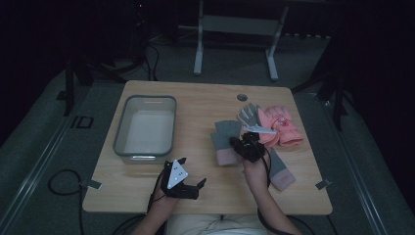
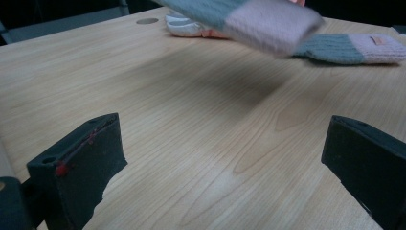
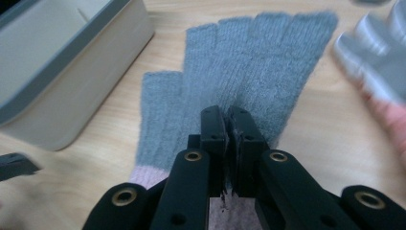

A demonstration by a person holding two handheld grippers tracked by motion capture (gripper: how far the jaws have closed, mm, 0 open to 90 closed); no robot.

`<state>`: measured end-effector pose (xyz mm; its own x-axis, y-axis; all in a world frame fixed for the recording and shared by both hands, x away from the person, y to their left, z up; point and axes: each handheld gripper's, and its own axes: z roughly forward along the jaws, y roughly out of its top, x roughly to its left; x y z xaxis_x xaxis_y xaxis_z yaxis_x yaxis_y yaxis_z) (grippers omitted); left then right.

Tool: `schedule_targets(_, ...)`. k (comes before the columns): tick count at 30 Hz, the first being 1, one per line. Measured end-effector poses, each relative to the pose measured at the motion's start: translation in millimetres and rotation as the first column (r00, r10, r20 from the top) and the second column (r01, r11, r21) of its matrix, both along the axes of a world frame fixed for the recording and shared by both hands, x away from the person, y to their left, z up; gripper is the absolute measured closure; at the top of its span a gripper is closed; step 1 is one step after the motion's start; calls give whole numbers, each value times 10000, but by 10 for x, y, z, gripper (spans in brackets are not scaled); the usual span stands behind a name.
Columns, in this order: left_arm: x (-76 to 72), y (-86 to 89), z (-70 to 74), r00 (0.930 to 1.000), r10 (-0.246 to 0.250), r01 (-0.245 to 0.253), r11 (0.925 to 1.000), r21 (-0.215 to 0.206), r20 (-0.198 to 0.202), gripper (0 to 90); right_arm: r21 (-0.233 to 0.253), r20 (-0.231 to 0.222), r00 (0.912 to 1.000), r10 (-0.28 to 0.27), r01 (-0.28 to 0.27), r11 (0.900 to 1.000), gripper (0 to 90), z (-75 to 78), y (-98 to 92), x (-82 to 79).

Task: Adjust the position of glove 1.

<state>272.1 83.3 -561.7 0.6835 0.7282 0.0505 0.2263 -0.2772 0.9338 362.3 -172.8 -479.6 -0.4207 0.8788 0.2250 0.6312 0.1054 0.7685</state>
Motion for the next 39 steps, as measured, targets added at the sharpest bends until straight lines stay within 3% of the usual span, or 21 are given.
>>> schedule_targets(4, -3, 0, 0, 10000, 55, -55, 10000, 0, 27, 3, 178, -67, 9990, -446, 447, 9988, 858, -94, -2, -106)
schedule_targets(8, -3, 1, 1, 10000, 44, -44, 10000, 22, 52, 3, -59, 53, 9982, -596, 596, 9982, 857, -202, 75, -218)
schedule_targets(17, -4, -5, 1, 10000, 48, -49, 10000, 80, 45, 3, 82, -728, 9923, -999, 1008, 9949, 853, -510, 129, -305)
schedule_targets(20, -4, -4, 1, 10000, 51, -51, 10000, 73, 45, 4, 44, -788, 9917, -1018, 1024, 9947, 852, -541, 132, -306)
schedule_targets(23, -6, -5, 1, 10000, 31, -31, 10000, 76, 45, 3, -85, -1021, 9870, -1238, 1236, 9923, 840, -663, 135, -288)
schedule_targets(25, -8, -6, 1, 10000, 12, -12, 10000, 77, 48, 3, 114, -1334, 9824, -1312, 1339, 9909, 815, -730, 115, -268)
schedule_targets(29, -3, -9, 0, 10000, 17, -17, 10000, 63, 2, 3, 179, -1320, 9811, -1413, 1449, 9893, 787, -742, 117, -265)
schedule_targets(34, -4, -8, 1, 10000, 3, -3, 10000, 46, -20, 3, 17, -936, 9858, -1394, 1402, 9901, 652, -675, 116, -289)
schedule_targets(38, 1, -10, 1, 10000, -75, 75, 9999, 73, -51, 3, 362, -1028, 9933, -521, 561, 9978, 586, -624, 59, -237)
schedule_targets(39, 1, -9, 1, 10000, -73, 74, 10000, 62, -54, 3, 161, -705, 9965, -442, 455, 9988, 580, -586, 19, -221)
